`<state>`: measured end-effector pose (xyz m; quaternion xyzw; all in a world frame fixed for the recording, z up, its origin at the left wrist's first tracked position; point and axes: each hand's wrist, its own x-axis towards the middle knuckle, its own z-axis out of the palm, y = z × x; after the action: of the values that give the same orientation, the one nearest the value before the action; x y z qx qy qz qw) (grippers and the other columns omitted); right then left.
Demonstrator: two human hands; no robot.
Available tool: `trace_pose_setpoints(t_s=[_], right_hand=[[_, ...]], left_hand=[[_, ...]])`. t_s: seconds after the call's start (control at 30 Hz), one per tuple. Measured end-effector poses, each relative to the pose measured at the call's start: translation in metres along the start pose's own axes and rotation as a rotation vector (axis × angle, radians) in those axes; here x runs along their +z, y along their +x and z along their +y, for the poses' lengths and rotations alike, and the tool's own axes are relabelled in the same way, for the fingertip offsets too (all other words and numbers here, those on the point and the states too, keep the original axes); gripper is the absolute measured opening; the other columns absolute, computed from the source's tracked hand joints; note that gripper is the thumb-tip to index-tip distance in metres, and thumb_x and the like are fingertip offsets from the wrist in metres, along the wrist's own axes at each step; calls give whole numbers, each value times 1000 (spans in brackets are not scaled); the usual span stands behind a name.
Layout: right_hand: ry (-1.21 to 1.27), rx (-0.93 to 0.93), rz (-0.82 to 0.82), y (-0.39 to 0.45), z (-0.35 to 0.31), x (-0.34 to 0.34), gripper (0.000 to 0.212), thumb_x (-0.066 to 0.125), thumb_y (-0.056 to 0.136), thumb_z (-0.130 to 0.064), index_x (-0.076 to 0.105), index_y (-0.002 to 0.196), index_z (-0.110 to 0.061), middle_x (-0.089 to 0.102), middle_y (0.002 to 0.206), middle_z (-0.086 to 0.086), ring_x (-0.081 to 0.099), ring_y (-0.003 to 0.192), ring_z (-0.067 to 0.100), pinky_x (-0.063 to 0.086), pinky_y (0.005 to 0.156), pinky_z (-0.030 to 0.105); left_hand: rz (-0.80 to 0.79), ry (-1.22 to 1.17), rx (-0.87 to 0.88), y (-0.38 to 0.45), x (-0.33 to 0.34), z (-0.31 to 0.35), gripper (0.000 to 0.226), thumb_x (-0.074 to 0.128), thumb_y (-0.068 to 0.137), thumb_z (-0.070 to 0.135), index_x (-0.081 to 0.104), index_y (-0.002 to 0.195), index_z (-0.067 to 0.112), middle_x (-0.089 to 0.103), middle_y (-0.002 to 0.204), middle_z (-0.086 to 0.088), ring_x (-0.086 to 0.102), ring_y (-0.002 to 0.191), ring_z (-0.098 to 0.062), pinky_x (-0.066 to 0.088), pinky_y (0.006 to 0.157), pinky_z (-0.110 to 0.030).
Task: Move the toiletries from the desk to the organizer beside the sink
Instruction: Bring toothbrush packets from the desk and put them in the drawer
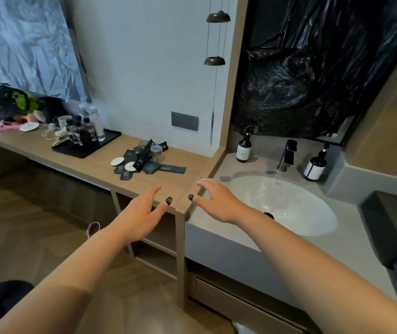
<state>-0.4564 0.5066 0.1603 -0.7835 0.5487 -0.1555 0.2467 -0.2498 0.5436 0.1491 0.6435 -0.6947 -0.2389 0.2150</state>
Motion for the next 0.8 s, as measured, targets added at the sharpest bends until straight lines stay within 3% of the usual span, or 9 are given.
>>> trace_pose_setpoints(t_s=[0.2, 0.47, 0.63, 0.8], right_hand=[[29, 20, 36, 84, -9, -7, 57, 47, 97, -39, 33, 147, -16, 27, 156, 1, 27, 142, 17, 24, 115, 34], [21, 13, 62, 160, -34, -2, 50, 49, 97, -36, 40, 142, -16, 34, 151, 1, 37, 134, 17, 27, 103, 24], [41, 77, 83, 207, -48, 19, 53, 49, 96, -38, 39, 143, -18, 31, 153, -2, 35, 136, 17, 29, 105, 28], [75, 152, 118, 258, -76, 46, 51, 51, 95, -37, 40, 142, -19, 32, 152, -2, 36, 136, 16, 31, 107, 30]], left_hand=[[-12, 7, 33, 76, -26, -27, 62, 42, 98, 44, 18, 152, 25, 30, 156, -1, 36, 138, -18, 29, 111, -35], [-9, -16, 58, 138, -61, -66, 61, 42, 98, 44, 20, 151, 24, 31, 155, 1, 30, 141, -17, 27, 113, -35], [-41, -52, 73, 177, -84, -105, 65, 44, 96, 46, 18, 152, 26, 38, 151, -2, 40, 135, -19, 35, 111, -40], [-85, -92, 129, 215, -120, -150, 65, 45, 97, 42, 16, 152, 25, 32, 155, 2, 34, 140, -16, 32, 114, -40]])
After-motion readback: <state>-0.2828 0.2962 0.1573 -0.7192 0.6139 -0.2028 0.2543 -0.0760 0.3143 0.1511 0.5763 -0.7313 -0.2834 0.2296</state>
